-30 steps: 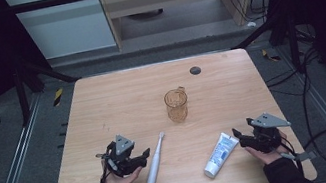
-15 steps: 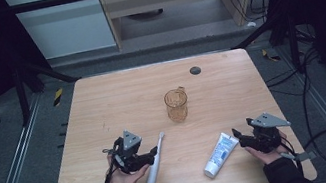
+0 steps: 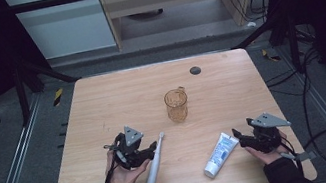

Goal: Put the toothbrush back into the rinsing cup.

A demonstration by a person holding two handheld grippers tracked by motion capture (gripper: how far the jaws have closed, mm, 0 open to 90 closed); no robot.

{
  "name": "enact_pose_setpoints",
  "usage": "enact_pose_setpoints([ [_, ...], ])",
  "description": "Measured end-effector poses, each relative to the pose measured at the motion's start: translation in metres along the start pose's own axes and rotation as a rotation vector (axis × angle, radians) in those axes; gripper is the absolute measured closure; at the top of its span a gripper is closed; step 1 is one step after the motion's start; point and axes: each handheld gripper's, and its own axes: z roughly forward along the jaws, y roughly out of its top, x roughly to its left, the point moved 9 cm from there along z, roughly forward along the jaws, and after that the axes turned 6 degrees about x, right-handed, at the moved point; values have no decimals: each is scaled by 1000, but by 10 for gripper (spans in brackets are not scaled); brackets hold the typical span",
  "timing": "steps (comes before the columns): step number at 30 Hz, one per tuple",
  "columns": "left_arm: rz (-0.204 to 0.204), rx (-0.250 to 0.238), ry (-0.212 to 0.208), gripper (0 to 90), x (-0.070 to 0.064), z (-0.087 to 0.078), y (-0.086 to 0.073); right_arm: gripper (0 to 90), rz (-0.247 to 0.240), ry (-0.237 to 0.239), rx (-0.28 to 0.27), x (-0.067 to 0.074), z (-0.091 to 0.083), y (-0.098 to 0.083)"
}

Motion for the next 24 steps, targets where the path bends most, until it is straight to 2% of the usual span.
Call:
enact_pose_setpoints([
  [5, 12, 71, 7, 395, -4, 16, -12, 327, -1, 1, 3, 0, 0, 0],
  [12, 2, 117, -10, 363, -6, 31, -25, 327, -1, 3, 3, 0, 0, -1],
  [17, 1, 135, -2, 342, -9, 35, -29, 327, -3, 5, 4, 0, 0, -1],
  [21, 3, 174, 0, 334, -12, 40, -34, 327, 5, 9, 8, 1, 0, -1],
  [24, -2, 184, 4, 329, -12, 42, -36, 327, -3, 5, 5, 0, 1, -1],
])
